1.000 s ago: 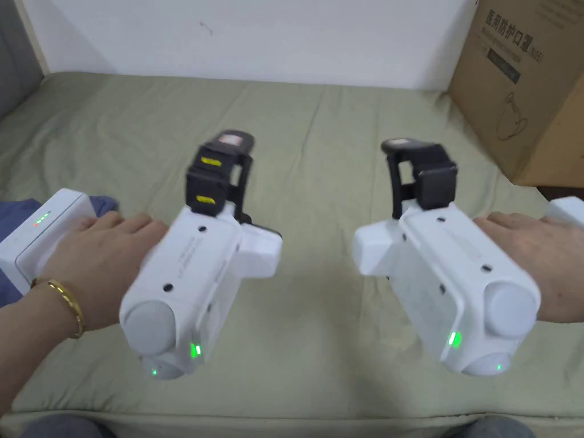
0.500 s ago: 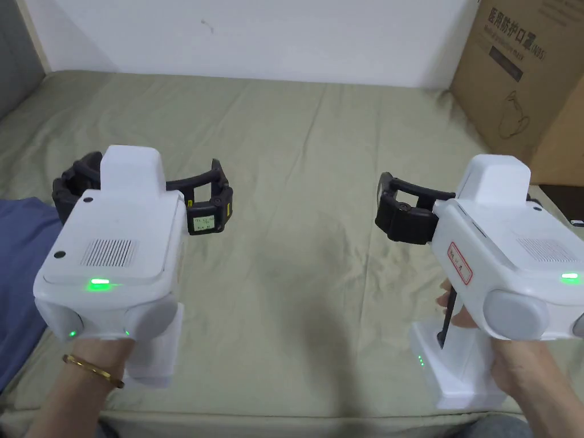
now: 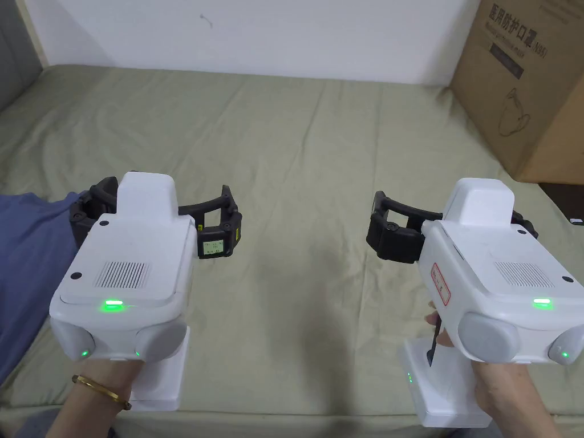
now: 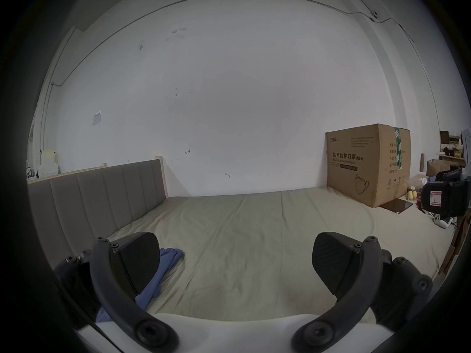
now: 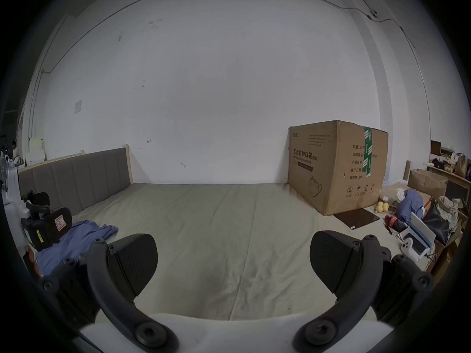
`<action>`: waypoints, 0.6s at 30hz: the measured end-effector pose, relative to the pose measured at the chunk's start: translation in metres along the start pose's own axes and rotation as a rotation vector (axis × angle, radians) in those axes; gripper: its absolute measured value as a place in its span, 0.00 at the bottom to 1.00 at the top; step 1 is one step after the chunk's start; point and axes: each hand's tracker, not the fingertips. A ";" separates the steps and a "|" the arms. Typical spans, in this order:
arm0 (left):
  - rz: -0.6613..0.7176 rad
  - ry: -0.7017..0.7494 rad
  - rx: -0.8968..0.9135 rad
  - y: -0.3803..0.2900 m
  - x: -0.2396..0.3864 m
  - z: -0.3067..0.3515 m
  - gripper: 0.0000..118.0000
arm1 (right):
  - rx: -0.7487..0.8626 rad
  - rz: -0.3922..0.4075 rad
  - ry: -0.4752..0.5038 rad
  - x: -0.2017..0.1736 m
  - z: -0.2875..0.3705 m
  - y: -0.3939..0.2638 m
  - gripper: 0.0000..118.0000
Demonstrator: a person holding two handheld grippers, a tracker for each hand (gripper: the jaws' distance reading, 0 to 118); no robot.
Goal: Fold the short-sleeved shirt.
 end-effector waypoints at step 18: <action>0.002 -0.023 -0.001 0.001 0.005 0.003 1.00 | 0.011 0.012 -0.001 -0.001 0.003 0.003 0.99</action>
